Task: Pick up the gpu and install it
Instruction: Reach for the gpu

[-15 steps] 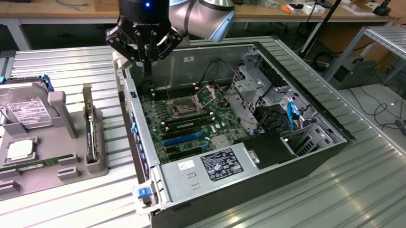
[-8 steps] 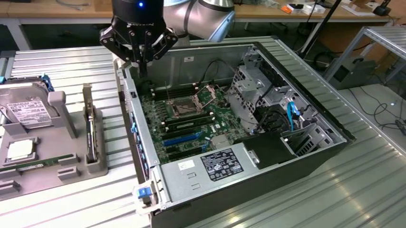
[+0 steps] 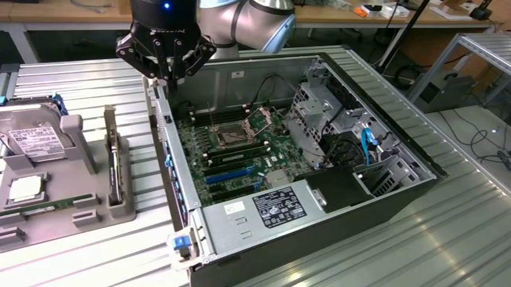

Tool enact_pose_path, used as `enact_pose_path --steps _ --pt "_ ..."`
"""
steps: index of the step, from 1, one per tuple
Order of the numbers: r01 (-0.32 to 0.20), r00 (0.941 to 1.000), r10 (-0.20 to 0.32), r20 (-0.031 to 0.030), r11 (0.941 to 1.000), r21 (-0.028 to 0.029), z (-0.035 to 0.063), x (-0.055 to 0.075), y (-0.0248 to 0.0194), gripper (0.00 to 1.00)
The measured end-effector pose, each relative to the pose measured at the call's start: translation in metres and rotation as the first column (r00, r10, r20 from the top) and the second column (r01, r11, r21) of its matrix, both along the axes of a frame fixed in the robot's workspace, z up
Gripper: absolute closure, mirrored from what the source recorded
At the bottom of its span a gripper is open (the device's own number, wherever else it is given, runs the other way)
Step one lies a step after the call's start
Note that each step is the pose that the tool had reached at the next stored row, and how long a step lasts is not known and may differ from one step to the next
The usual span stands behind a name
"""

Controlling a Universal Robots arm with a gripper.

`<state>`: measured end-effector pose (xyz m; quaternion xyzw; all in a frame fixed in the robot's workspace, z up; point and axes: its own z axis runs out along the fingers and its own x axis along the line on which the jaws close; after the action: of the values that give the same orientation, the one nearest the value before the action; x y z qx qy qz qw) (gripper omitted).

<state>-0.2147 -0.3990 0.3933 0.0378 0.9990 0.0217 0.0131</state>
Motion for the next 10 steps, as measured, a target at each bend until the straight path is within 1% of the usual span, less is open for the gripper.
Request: enact_pose_path --steps 6,10 --pt "0.000 1.0000 0.000 0.0000 1.0000 0.0000 0.0000 -0.010 0.0000 0.89" --pt "0.000 1.0000 0.000 -0.0001 1.0000 0.0000 0.0000 -0.019 0.0000 0.89"
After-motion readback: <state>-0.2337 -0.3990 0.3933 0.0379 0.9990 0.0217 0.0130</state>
